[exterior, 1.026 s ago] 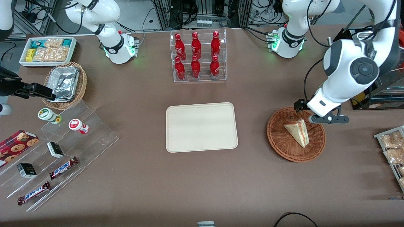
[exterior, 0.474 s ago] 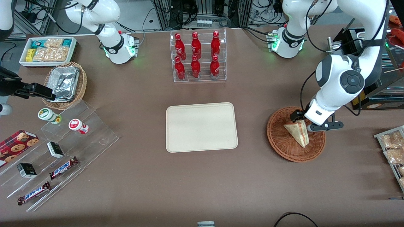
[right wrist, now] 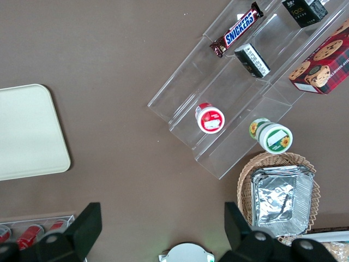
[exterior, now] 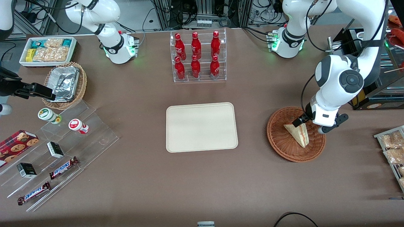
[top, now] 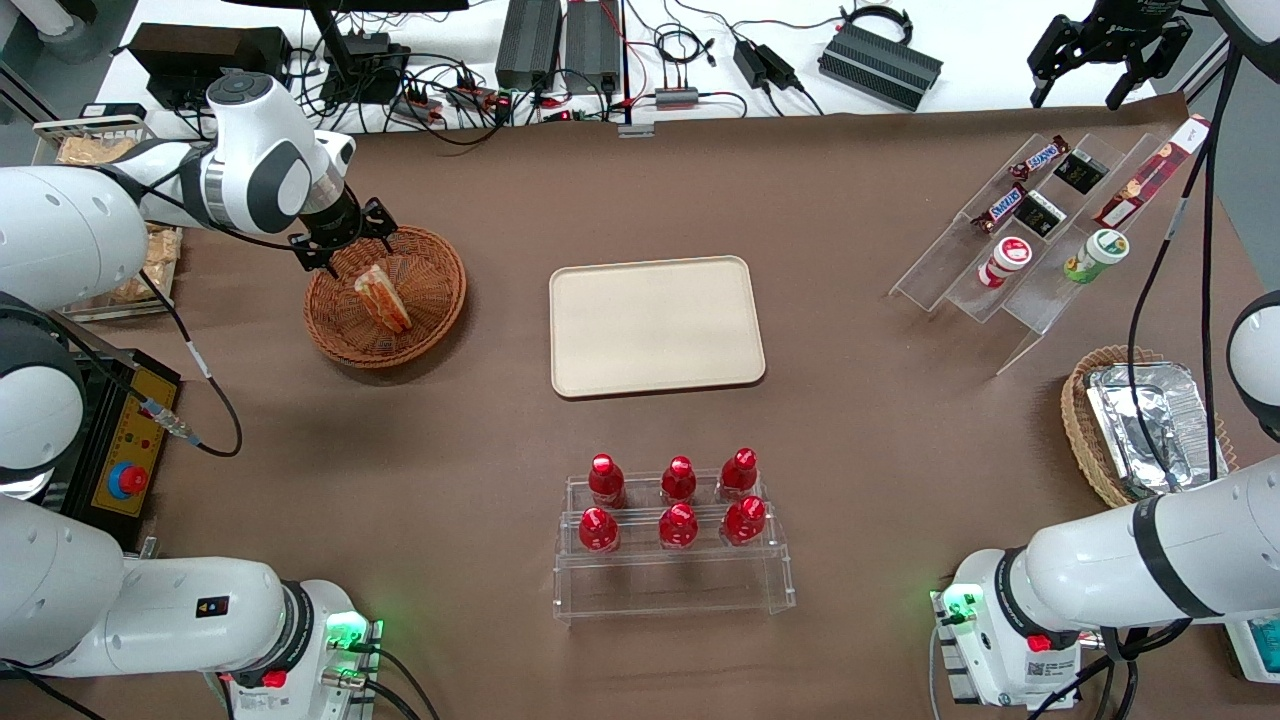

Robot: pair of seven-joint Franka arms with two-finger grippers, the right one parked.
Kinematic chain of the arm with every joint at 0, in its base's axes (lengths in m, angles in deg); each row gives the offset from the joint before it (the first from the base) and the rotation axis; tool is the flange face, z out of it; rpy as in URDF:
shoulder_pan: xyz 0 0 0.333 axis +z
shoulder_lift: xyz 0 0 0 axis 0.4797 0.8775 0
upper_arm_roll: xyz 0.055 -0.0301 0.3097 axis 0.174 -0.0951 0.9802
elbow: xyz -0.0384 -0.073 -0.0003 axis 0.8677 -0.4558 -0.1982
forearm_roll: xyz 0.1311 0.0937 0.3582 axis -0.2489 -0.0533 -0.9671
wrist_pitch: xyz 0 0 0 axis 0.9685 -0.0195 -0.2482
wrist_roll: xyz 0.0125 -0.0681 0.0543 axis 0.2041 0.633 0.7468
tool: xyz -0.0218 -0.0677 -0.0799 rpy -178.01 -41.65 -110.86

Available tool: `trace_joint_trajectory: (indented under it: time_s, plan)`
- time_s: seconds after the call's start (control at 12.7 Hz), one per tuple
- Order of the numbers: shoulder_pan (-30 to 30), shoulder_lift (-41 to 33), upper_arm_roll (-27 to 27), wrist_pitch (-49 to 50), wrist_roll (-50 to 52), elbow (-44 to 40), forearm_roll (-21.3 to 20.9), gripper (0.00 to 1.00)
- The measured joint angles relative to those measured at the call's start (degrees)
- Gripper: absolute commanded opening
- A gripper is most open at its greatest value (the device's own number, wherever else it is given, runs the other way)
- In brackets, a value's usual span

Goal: Place sandwich from basket to tray
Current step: 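Lower the open left gripper around the wrapped sandwich and close it, then lift the sandwich out of the basket and carry it toward the tray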

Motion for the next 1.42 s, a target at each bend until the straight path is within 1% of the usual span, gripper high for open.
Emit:
trace_joint_trajectory:
  time_s: [0.24, 0.79, 0.87, 0.95, 1.03, 1.11, 1.42]
  plan:
    - [1.08, 0.93, 0.08, -2.18, 0.02, 0.81, 0.00, 1.00]
    - [1.14, 6.98, 0.08, -8.39, 1.21, 1.38, 0.00, 1.00]
    - [1.14, 7.57, 0.10, -8.53, 1.26, 1.39, 0.00, 0.96]
    - [1.14, 7.99, 0.15, -8.66, 1.31, 1.40, 0.00, 0.74]
    - [1.15, 8.30, 0.21, -8.75, 1.32, 1.47, 0.00, 0.44]
    - [1.16, 8.54, 0.27, -9.12, 1.35, 1.83, 0.00, 0.00]
    - [1.18, 8.55, 1.19, -10.62, 1.25, 3.36, 0.00, 0.00]
